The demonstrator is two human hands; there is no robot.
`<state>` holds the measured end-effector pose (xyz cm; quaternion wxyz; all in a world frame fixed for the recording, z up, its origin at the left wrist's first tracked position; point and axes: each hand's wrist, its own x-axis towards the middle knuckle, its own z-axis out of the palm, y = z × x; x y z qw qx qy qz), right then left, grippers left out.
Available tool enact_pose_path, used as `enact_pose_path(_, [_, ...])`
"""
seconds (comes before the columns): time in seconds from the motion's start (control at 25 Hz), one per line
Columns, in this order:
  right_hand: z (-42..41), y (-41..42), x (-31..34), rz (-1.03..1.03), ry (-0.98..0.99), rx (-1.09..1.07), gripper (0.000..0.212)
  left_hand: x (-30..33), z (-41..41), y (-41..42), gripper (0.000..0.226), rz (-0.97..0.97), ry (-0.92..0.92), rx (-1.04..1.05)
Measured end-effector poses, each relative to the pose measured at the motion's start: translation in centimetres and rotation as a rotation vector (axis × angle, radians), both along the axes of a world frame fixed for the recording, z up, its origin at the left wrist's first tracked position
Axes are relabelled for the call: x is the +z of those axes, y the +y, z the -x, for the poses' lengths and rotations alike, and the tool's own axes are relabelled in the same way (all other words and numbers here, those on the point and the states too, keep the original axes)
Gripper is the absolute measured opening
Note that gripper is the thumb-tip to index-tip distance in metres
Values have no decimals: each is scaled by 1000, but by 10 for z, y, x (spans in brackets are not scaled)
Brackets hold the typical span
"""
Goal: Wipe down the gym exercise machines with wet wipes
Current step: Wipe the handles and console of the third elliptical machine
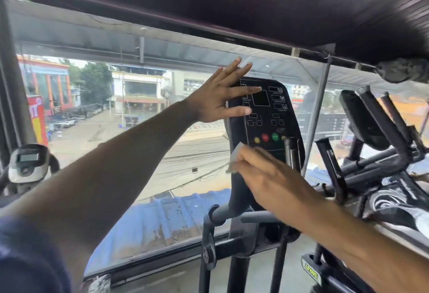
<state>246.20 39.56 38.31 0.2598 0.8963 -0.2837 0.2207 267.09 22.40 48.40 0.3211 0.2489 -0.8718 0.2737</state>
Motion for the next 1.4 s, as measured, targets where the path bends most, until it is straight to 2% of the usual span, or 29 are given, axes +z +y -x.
enact_pose_path(0.16, [-2,18,9,-88,163,-44,39,-8,5,-11,67,16,100,-114])
enact_pose_path(0.36, [-40,2,43,165,273,-173,18,-11,4,-17,65,34,126,-167])
enact_pose_path(0.44, [-43,7,31,111,310,-214,11,-12,6,-16,66,15,141,-167])
enact_pose_path(0.52, [-37,20,13,8,324,-195,21,-13,6,-15,68,-1,139,-155])
enact_pose_path(0.6, [-33,32,8,-71,350,-188,21,-11,5,-13,69,-17,142,-142])
enact_pose_path(0.68, [-32,29,15,-104,316,-167,21,-11,6,-11,69,-20,148,-143])
enact_pose_path(0.8, [-33,8,38,28,201,-190,47,-12,6,-15,67,0,148,-165])
enact_pose_path(0.88, [-32,2,37,83,183,-267,38,-12,5,-14,66,-10,147,-173])
enact_pose_path(0.96, [-31,6,13,37,171,-286,26,-13,6,-12,66,-31,150,-173])
enact_pose_path(1.12, [-26,24,-10,-108,188,-196,30,-12,5,-10,67,-61,147,-171])
enact_pose_path(1.28, [-38,7,30,77,184,-153,24,-12,6,-13,66,-42,150,-190])
enact_pose_path(1.4, [-56,-18,50,198,301,-241,11,-11,5,-14,65,-36,153,-209])
